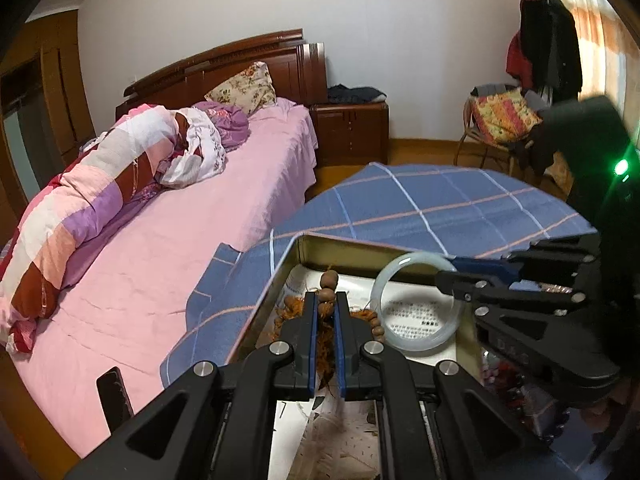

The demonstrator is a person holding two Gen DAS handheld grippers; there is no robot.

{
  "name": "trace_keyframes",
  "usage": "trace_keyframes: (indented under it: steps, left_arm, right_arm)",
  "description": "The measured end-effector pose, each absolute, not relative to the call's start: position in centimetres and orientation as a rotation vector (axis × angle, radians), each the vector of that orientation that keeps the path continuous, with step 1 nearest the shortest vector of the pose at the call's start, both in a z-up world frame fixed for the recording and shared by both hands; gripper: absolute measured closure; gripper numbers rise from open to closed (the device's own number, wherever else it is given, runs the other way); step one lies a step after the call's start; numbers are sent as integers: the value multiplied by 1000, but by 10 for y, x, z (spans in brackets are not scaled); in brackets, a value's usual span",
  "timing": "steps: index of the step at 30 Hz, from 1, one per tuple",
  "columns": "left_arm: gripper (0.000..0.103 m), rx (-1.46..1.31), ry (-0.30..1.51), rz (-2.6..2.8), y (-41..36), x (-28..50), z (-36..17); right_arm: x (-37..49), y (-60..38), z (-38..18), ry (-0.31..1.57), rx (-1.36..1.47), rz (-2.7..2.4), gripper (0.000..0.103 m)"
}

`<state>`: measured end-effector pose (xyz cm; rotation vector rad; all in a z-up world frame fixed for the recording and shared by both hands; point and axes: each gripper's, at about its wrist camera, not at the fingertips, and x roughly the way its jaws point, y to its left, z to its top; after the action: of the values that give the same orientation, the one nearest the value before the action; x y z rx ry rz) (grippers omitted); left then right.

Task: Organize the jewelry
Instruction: 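Lower the bead strand into the tin with the left tool while the right tool drops the jade bangle in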

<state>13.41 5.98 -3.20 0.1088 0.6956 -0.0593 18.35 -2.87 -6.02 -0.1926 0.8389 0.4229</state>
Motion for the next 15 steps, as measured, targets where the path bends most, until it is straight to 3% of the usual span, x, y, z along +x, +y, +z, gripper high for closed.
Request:
trace_keyframes:
  steps: [7,8,10,11,12,15]
  left_arm:
    - [95,134,706,-56,56,135,-41]
    - [91,140,712,-54,55,135,-41]
    - [70,153,715,-46,52,135,-42]
    - [48,162,706,-33,51,134,-41]
    - [32,166,696,-21,51,133,-41]
    - [30,150,671,-26,53,128,-37]
  right_arm:
    - [185,-27,-62,839,-195,425,87]
    - [185,-28,-62,840,-184,427,87]
    - [186,-30,-62,840,-170,433,86]
    - [185,-31,-62,838,-164,438,83]
    - [184,-31,-61,836,-169,435,83]
    - [180,-32,-61,828,-169,434,82]
